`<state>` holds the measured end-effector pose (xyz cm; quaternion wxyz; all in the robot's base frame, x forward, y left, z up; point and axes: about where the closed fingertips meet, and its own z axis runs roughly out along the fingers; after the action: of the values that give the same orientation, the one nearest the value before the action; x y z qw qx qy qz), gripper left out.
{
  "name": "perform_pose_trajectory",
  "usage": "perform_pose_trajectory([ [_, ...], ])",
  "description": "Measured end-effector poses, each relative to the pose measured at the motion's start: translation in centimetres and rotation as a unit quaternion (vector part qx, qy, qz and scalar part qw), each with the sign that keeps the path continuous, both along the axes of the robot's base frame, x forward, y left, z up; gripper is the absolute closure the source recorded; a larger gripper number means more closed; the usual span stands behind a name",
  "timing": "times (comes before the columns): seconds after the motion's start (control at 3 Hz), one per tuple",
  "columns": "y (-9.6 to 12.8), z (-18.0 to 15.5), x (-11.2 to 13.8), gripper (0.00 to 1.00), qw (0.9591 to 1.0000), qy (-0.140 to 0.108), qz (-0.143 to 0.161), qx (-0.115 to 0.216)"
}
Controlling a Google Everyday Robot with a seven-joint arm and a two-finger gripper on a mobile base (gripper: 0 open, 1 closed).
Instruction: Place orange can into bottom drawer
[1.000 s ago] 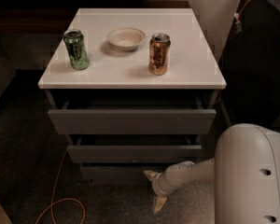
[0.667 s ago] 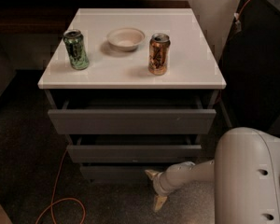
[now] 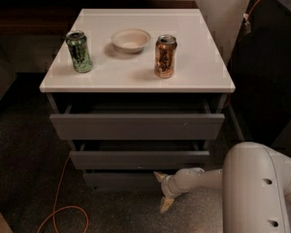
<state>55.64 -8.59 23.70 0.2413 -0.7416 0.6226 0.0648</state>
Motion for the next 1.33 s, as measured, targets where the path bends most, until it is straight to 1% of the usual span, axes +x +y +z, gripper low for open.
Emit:
perform_pose_trajectory([
  [0.33, -0.6, -1.5, 1.7, 0.00, 0.9998, -0.013, -0.016, 0.006],
  [0.67, -0.9, -2.7, 2.9, 0.00, 0.9992, -0.026, -0.030, 0.008],
  [1.0, -1.2, -4.1, 4.4, 0.02, 0.9978, -0.037, -0.054, 0.011],
  [1.33, -1.4, -4.9, 5.4, 0.11, 0.9968, -0.040, -0.068, 0.012],
])
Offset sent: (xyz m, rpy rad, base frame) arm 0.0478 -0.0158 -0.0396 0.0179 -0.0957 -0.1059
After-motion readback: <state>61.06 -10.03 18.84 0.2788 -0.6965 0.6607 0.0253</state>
